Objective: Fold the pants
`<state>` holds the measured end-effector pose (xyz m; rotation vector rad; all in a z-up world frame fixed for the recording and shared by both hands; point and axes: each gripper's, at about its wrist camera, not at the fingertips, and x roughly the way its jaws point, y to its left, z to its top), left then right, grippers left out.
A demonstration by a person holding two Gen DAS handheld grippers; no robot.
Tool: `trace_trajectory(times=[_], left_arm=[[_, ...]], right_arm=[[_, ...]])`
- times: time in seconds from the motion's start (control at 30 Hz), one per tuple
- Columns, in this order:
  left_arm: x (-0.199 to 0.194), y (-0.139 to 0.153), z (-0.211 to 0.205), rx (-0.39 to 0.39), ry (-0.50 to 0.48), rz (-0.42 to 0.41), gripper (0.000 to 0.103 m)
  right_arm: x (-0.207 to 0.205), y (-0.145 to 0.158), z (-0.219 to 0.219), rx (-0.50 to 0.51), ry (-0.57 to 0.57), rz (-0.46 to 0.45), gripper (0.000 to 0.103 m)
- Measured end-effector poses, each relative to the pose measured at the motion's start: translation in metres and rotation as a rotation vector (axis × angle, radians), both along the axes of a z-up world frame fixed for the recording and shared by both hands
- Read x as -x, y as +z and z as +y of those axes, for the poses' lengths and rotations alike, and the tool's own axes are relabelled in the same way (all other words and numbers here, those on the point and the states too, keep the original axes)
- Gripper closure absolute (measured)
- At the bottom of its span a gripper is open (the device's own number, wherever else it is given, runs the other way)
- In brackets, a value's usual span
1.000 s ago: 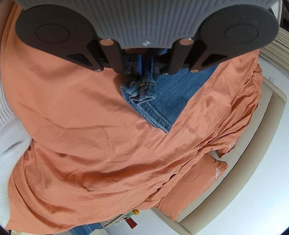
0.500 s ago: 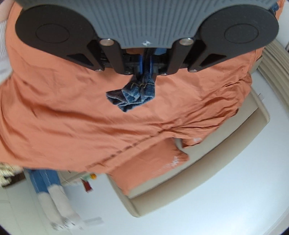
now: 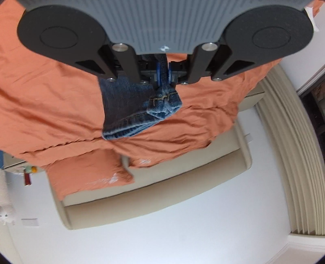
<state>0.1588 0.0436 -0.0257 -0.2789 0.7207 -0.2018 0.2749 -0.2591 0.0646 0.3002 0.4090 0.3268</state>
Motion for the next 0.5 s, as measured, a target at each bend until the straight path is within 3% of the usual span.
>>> trace_trajectory(times=[0.13, 0.3, 0.43, 0.5], left_arm=[[-0.003, -0.023, 0.041, 0.082, 0.048, 0.038, 0.088], [-0.009, -0.058, 0.068, 0.173, 0.073, 0.121, 0.088], [-0.013, -0.078, 0.075, 0.242, 0.064, 0.151, 0.069], [-0.019, -0.086, 0.077, 0.276, 0.054, 0.171, 0.066]], right_arm=[[-0.001, -0.039, 0.081, 0.039, 0.080, 0.072, 0.101], [0.015, -0.128, 0.164, 0.169, 0.229, 0.245, 0.101], [0.028, -0.184, 0.195, 0.273, 0.301, 0.348, 0.099], [0.030, -0.198, 0.199, 0.308, 0.314, 0.376, 0.095]])
